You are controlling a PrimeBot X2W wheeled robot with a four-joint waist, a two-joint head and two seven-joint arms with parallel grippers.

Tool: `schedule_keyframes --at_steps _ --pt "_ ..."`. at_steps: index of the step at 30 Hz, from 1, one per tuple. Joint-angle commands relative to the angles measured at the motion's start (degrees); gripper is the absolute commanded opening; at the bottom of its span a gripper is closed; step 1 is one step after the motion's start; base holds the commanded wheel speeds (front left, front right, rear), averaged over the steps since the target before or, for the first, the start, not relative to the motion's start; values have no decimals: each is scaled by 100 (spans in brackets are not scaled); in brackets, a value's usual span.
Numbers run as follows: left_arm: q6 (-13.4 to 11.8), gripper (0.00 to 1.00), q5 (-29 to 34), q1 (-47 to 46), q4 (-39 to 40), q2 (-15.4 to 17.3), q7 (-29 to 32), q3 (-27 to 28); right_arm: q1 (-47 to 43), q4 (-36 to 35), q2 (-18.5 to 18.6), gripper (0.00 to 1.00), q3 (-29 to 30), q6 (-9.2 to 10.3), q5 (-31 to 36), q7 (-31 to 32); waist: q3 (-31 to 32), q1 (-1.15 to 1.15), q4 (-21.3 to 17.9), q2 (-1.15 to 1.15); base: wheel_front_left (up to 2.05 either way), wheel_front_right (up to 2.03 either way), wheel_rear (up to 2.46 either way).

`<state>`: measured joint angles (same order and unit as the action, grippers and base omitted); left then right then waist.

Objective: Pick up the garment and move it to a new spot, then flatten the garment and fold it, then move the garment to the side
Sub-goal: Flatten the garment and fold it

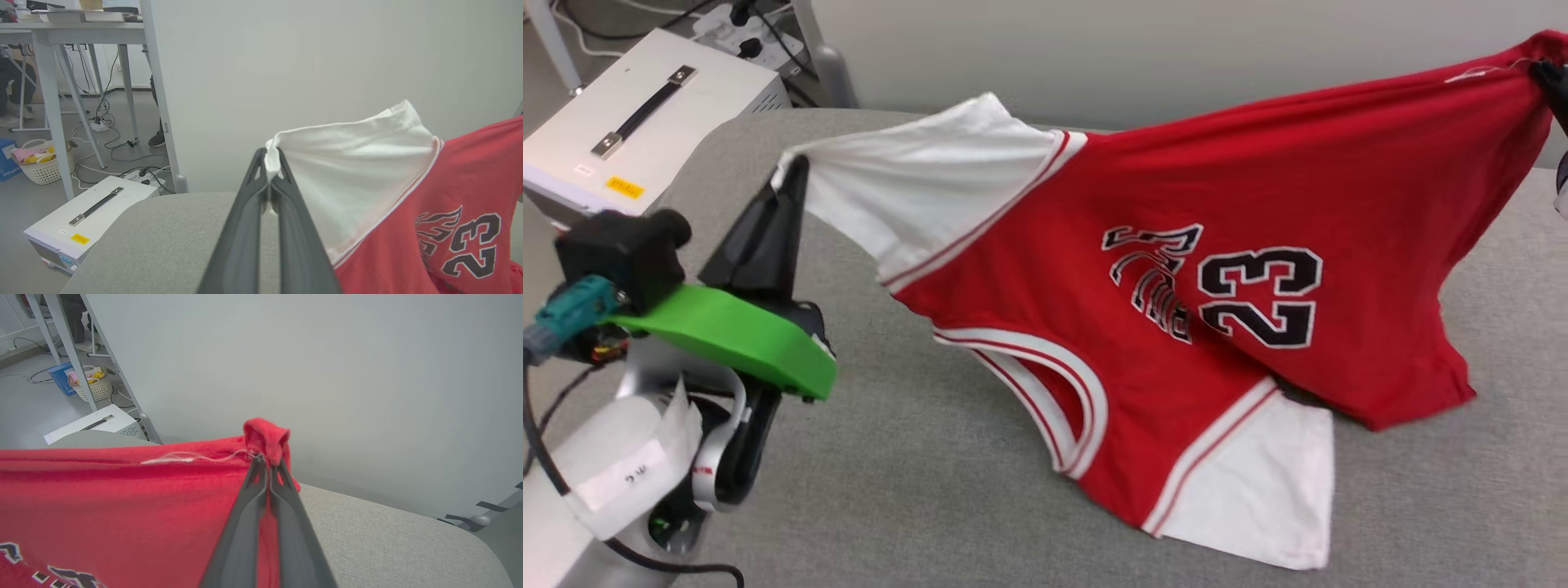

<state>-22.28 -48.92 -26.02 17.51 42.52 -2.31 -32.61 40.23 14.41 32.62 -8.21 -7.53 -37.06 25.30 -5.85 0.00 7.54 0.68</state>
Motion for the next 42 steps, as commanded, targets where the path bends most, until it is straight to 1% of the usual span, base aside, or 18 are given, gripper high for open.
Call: schedule_keyframes --at_steps 1,6,9,16,21,25,31,37,39,42 --pt "-78 0 40 -209 42 65 -35 126 110 -93 -26 0 28 4 27 -72 266 0 -298 -68 0 0 0" --pt "-219 0 179 -690 106 133 -63 404 168 -433 -141 0 115 4 111 -180 340 0 -453 -68 0 0 0" --pt "-250 0 389 -974 78 233 -51 443 169 -649 -243 0 233 4 169 -234 357 0 -562 -68 0 0 0" --pt "-249 0 545 -1534 53 326 -42 635 173 -1165 -461 0 493 4 293 -173 219 0 -762 -68 0 0 0" --pt "-145 0 603 -1988 3 424 -6 772 266 -1526 -607 0 656 4 371 -54 -26 0 -846 -68 0 0 0" --pt "81 0 665 -2509 -142 527 108 808 472 -1768 -700 0 792 4 490 18 -344 0 -876 -68 0 0 0" --pt "651 0 837 -3605 -637 683 450 704 1022 -1841 -809 0 972 4 698 15 -1031 0 -911 -68 0 0 0" --pt "1248 0 997 -4827 -1327 653 800 551 1842 -1461 -818 0 1070 4 948 -122 -1820 0 -959 -68 0 0 0" --pt "1443 0 1127 -5251 -1613 596 877 452 2143 -1243 -736 0 986 4 1096 -236 -2056 0 -982 -68 0 0 0" --pt "1746 0 1314 -5963 -2105 435 999 292 2719 -825 -730 0 990 4 1225 -426 -2449 0 -1014 -68 0 0 0"
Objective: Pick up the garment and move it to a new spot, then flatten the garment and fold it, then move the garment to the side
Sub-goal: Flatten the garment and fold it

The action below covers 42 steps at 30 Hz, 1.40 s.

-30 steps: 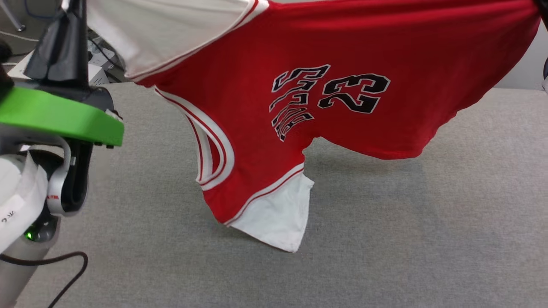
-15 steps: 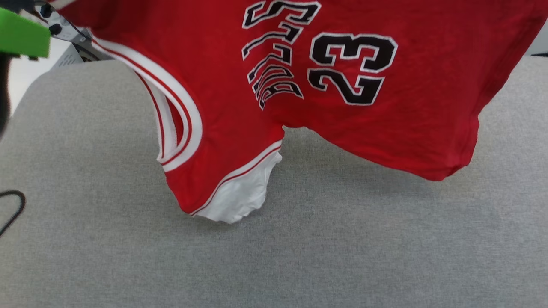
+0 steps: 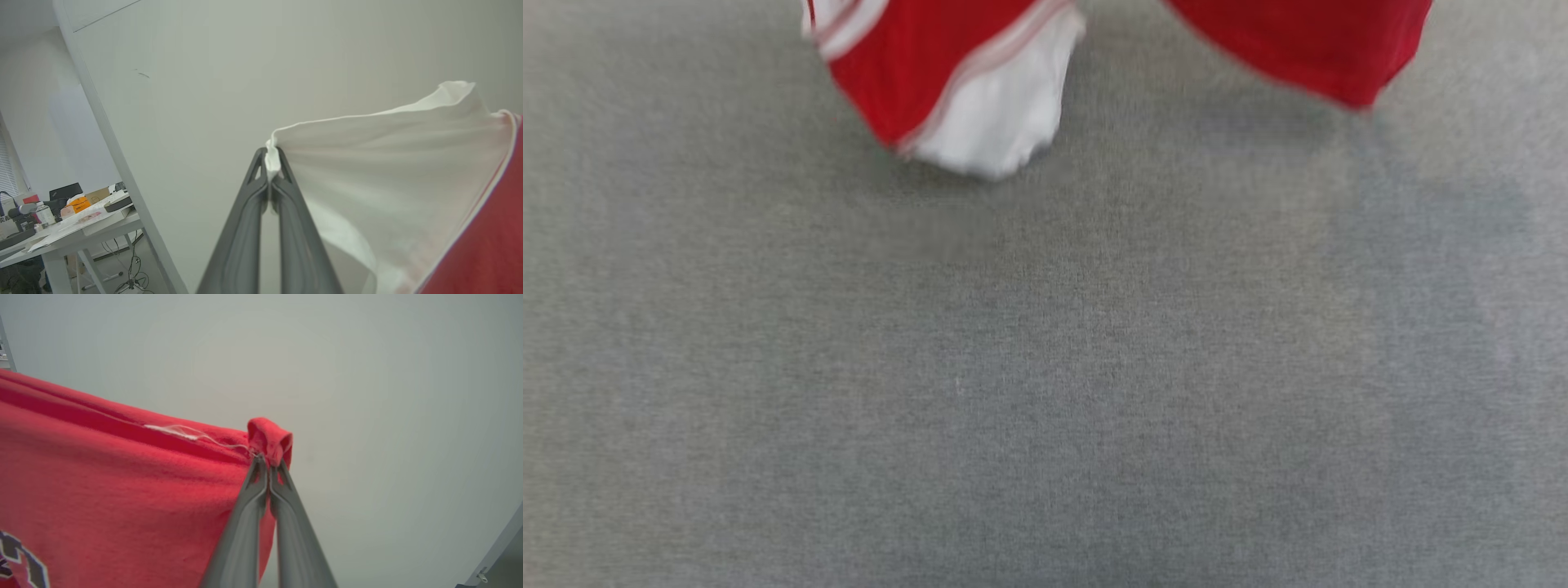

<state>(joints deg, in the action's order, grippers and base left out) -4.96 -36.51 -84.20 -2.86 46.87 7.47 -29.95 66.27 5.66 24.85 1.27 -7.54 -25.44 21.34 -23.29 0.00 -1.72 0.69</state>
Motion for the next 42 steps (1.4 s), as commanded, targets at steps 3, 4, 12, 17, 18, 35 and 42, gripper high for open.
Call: schedule_keyframes --at_steps 3,4,12,17,18,35,42 --pt "303 0 230 -862 -710 -188 49 -78 698 520 -45 0 63 5 197 -223 -998 0 -137 -69 0 0 0" --pt "382 0 272 -1167 -975 -274 42 -80 942 716 -74 0 59 5 295 -317 -1100 0 -161 -69 0 0 0" --pt "811 0 754 -2873 -2920 -894 -317 -325 2481 2258 -377 0 143 5 1038 -1178 -1625 0 -179 -69 0 0 0" --pt "820 0 755 -3157 -3820 -1194 -877 -284 2917 3091 -668 0 338 5 1471 -1785 -1753 0 -164 -69 0 0 0" --pt "827 0 740 -3116 -3943 -1237 -1000 -280 2930 3217 -730 0 329 5 1524 -1852 -1760 0 -160 -69 0 0 0" --pt "1165 0 -152 -394 -4515 -2119 -2126 -363 1394 4253 -1040 0 -1040 5 859 -2915 -920 0 139 -69 0 0 0" --pt "1101 0 -171 1247 -3756 -2170 -2220 -561 151 4070 -843 0 -1646 5 143 -3076 -195 0 217 -69 0 0 0"
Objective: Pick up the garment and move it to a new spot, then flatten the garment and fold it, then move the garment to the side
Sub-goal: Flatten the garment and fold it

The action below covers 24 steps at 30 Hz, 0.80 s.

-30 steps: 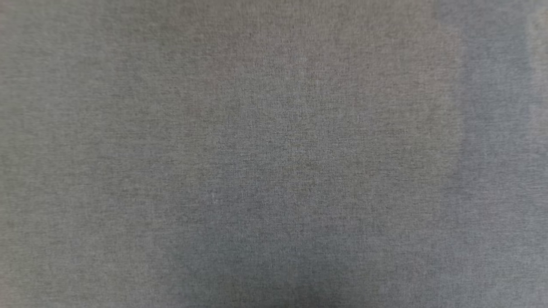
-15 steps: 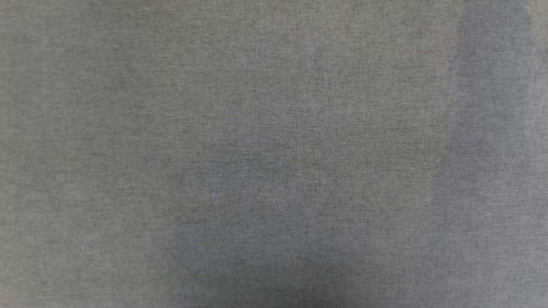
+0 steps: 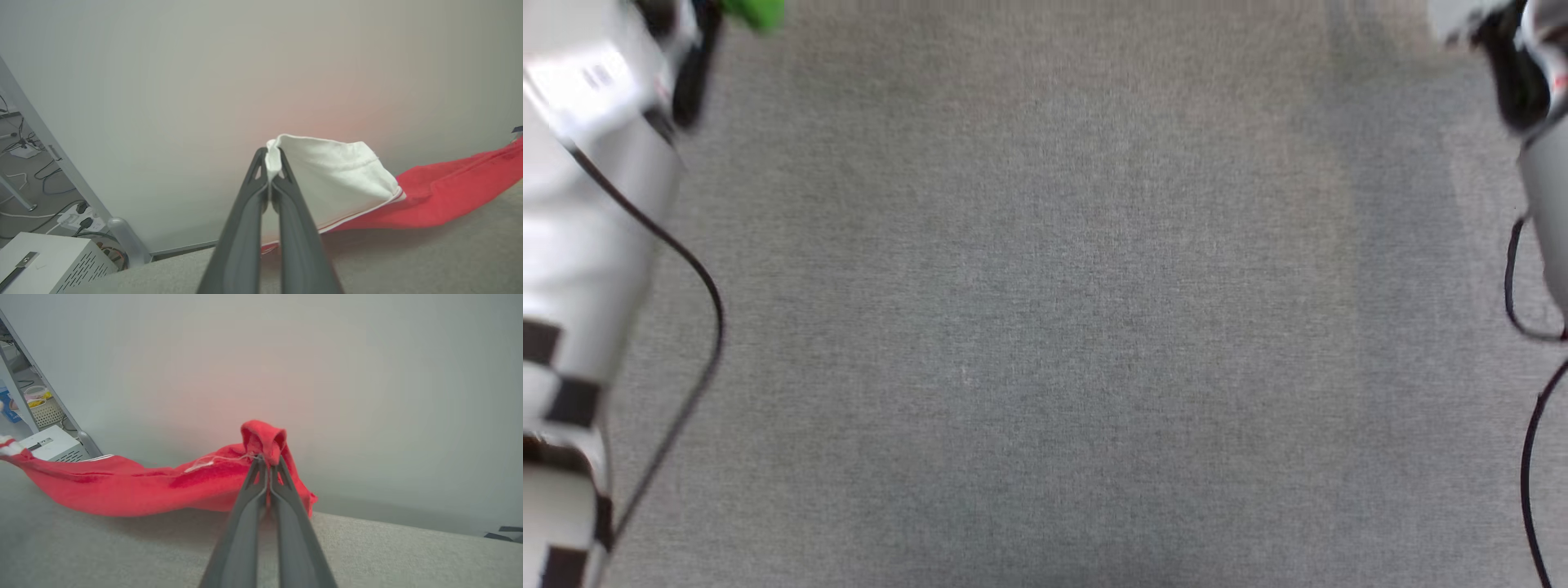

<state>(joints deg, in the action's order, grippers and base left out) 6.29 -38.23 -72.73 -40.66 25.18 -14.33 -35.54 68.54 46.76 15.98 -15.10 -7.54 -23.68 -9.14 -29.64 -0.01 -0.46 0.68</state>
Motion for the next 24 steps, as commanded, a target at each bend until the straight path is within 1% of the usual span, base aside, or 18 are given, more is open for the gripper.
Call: schedule_keyframes --at_steps 1,6,8,13,16,19,20,24 --pt "-71 0 8 400 191 16 -44 -46 -288 -90 86 0 -121 5 -131 -18 553 1 97 -68 0 0 0" --pt "-363 0 -81 1805 964 141 -33 -201 -1244 -356 324 0 -474 5 -662 87 1039 1 141 -68 0 0 0" --pt "-527 0 -213 2438 1258 232 13 -219 -1650 -488 412 0 -630 5 -945 226 1230 1 144 -68 0 0 0" --pt "-990 0 -555 3978 2008 501 88 -221 -2596 -829 765 0 -940 5 -1604 542 1634 1 172 -68 0 0 0" --pt "-1245 0 -695 4774 2447 726 156 -244 -3088 -1038 963 0 -1152 5 -1870 721 1855 1 184 -68 0 0 0" --pt "-1448 0 -817 5362 2844 933 236 -249 -3444 -1288 1115 0 -1295 5 -2112 792 2021 1 192 -68 0 0 0" --pt "-1652 0 -855 5839 3275 1133 336 -300 -3777 -1473 1252 0 -1355 5 -2359 858 2199 1 229 -68 0 0 0" --pt "-1835 0 -886 6311 3811 1372 500 -394 -4181 -1653 1393 0 -1386 5 -2636 1033 2416 1 271 -68 0 0 0"
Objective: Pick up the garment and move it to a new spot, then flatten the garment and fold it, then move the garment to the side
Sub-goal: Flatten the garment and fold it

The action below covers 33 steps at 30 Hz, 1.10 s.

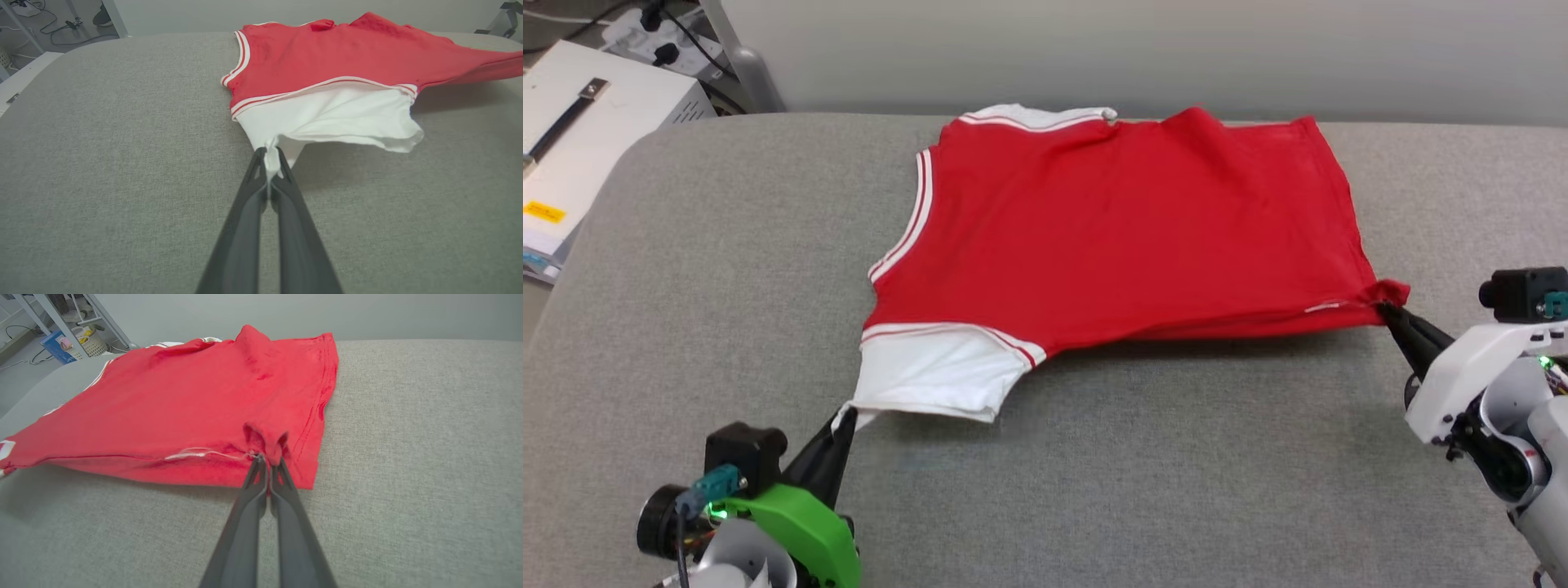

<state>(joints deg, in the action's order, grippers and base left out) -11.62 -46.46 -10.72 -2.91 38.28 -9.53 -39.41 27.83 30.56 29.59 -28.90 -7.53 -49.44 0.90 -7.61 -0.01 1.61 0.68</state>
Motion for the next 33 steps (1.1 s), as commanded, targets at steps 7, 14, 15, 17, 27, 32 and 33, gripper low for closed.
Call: schedule_keyframes --at_steps 7,14,15,17,27,32,33 --pt "-170 0 -85 652 709 324 380 -298 -903 -252 253 0 97 4 -473 578 604 1 125 -68 0 0 0" --pt "-353 0 -126 1215 1158 560 718 -600 -1925 -803 595 0 274 4 -715 1372 975 1 140 -68 0 0 0" --pt "-382 0 -141 1276 1218 577 721 -609 -2044 -891 627 0 345 4 -746 1451 993 1 140 -68 0 0 0" --pt "-427 0 -206 1410 1334 608 745 -628 -2300 -1095 668 0 524 4 -799 1606 1019 1 138 -68 0 0 0" --pt "-627 0 -255 1517 1609 642 550 -457 -3165 -2130 520 0 1465 4 -576 2085 827 1 80 -68 0 0 0" --pt "-596 0 -178 1139 1632 621 528 -302 -3095 -2552 295 0 1957 4 -334 2204 574 1 63 -68 0 0 0" --pt "-577 0 -160 1049 1619 617 541 -281 -3065 -2609 248 0 2031 4 -294 2242 526 1 60 -68 0 0 0"
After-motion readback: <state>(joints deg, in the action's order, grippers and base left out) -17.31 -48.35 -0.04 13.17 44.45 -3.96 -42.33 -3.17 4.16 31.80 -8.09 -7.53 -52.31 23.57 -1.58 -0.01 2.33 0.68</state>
